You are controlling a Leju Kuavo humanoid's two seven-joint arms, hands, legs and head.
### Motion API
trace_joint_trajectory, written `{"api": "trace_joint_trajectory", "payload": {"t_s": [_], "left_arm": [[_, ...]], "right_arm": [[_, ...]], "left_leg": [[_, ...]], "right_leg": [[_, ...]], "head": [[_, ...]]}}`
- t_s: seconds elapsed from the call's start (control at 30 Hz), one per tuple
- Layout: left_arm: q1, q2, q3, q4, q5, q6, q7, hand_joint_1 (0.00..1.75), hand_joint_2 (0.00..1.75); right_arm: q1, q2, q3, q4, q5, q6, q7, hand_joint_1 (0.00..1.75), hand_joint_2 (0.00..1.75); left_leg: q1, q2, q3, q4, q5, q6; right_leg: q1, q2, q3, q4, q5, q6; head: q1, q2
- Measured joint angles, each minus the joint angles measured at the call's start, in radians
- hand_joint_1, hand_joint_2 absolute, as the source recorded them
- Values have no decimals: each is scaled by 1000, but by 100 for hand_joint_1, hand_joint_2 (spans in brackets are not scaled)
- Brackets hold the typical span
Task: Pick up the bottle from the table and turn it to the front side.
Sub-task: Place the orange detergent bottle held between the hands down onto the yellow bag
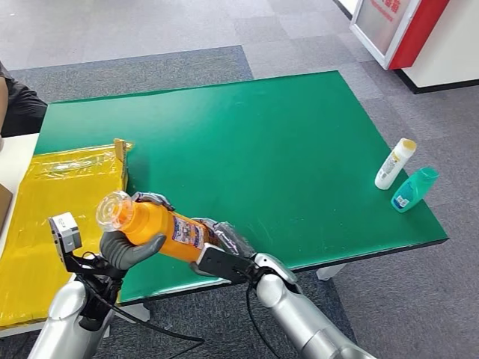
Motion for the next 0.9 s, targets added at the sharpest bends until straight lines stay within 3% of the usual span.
{"api": "trace_joint_trajectory", "payload": {"t_s": [0.1, 0.13, 0.27, 0.47, 0.63, 0.73, 0.9], "left_arm": [[-1, 4, -3, 0, -1, 3, -1, 175, 175], [-1, 5, -4, 0, -2, 4, -1, 175, 175], [-2, 9, -6, 0, -5, 6, -1, 175, 175], [0, 39, -8, -32, -90, 57, 25, 175, 175], [-32, 169, -7, -116, -233, 96, 181, 175, 175], [-139, 278, -16, -126, -287, 48, 291, 175, 175], [-443, 408, -121, -85, -364, -57, 429, 175, 175]], "right_arm": [[3, -4, 1, -10, -5, 0, 6, 37, 175], [4, -4, 1, -12, -4, 0, 8, 37, 175], [8, -6, 3, -17, -1, -2, 13, 0, 175], [25, -12, -9, -41, -3, -38, 31, 0, 175], [77, -27, -89, -124, -26, -50, 18, 0, 175], [107, -34, -150, -170, -57, -23, -7, 0, 175], [124, -35, -193, -215, -77, 0, -28, 0, 175]], "left_leg": [[0, 0, 0, 0, 0, 0], [0, 0, 0, 0, 0, 0], [0, 0, 0, 0, 0, 0], [0, 0, 0, 0, 0, 0], [1, 0, 0, 0, 0, -1], [2, 0, -1, 0, 2, -3], [2, 0, -6, 0, 7, -4]], "right_leg": [[0, 0, 0, 0, 0, 0], [0, 0, 0, 0, 0, 0], [0, 0, 0, 0, 0, 0], [0, 0, 0, 0, 0, 0], [1, 0, -2, 0, 0, -1], [1, 0, -4, 1, 1, -3], [3, 0, -7, 1, 6, -4]], "head": [[0, 0], [0, 0], [0, 0], [0, 0], [0, 0], [0, 0], [0, 0]]}}
